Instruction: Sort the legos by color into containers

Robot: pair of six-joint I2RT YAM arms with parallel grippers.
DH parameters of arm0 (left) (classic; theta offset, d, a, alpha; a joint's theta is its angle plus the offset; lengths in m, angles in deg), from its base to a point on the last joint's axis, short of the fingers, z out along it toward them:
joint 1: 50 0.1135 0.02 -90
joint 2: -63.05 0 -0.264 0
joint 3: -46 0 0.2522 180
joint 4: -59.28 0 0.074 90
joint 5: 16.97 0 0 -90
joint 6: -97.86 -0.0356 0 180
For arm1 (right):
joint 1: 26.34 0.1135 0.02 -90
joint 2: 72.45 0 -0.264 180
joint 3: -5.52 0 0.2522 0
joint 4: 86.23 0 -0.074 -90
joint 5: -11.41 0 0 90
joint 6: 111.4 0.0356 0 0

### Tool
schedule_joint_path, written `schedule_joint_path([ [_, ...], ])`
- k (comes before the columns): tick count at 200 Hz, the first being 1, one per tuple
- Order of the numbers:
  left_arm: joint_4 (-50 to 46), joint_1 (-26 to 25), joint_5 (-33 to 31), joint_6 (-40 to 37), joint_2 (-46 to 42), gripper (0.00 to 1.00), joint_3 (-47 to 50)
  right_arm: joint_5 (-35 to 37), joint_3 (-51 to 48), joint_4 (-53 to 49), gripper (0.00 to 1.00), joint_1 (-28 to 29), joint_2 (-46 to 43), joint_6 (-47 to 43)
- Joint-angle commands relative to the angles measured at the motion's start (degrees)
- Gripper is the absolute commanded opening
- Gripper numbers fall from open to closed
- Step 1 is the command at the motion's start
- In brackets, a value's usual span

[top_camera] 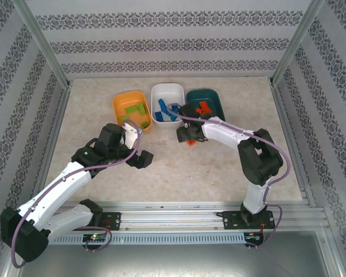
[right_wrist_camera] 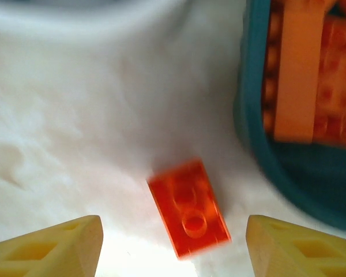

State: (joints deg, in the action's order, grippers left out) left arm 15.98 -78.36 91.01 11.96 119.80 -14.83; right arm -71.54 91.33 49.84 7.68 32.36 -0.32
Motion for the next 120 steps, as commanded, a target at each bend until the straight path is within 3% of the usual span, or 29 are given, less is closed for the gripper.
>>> schedule_joint_path([
  [1,0.9,0.9,1.0,0.6,0.0,1.00,-0.5,0.6,-3.0,3.9,0.68,0.6,-2.1,-0.3],
  [85,0.6,0.9,0.5,0.4,0.4,1.00,-0.4,3.0,1.6,1.9,0.71,-0.6,7.2,-1.9],
  [120,0.6,1.0,0.5,0.4,0.6,1.00,-0.4,1.8,3.7,2.5,0.66,-1.1,10.0,-2.3],
])
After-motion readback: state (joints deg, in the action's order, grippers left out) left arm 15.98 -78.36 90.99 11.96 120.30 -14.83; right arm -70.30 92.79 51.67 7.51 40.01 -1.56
